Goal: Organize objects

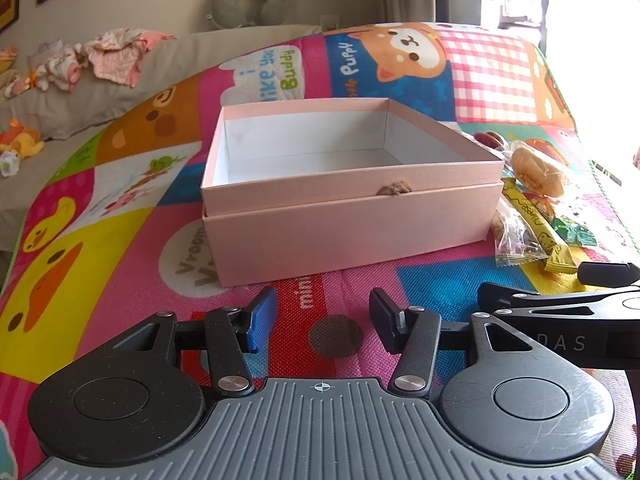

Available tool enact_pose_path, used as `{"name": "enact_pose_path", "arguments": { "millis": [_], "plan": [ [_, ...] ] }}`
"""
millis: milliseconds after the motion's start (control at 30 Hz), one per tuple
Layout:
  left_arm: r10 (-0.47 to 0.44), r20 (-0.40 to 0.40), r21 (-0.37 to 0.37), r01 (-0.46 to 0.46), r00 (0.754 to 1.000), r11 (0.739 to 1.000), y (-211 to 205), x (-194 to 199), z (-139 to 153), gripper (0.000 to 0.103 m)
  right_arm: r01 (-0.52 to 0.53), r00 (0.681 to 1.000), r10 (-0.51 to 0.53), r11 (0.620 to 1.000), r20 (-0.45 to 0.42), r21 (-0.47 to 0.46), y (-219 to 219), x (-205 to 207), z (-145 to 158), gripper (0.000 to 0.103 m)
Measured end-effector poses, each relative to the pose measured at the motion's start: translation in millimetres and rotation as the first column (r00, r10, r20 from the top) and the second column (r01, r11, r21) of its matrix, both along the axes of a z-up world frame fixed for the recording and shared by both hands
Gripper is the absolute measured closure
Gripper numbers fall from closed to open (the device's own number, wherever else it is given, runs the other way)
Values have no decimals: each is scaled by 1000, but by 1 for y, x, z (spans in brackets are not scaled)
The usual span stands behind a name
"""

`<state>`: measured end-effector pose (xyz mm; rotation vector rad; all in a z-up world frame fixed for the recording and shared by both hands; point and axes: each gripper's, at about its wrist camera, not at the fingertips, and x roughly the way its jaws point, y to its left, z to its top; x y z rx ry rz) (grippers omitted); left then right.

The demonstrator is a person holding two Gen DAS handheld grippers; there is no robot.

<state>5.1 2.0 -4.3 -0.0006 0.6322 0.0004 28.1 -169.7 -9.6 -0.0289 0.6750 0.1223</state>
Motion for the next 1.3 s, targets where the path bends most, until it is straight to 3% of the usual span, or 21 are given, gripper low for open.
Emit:
{"name": "enact_pose_path", "arguments": {
  "millis": [1300],
  "plan": [
    [3, 2, 1, -3, 1000, 1000, 0, -3, 2, 46, 0, 1000, 0, 1000, 0, 0, 1, 1, -1, 0]
  ]
}}
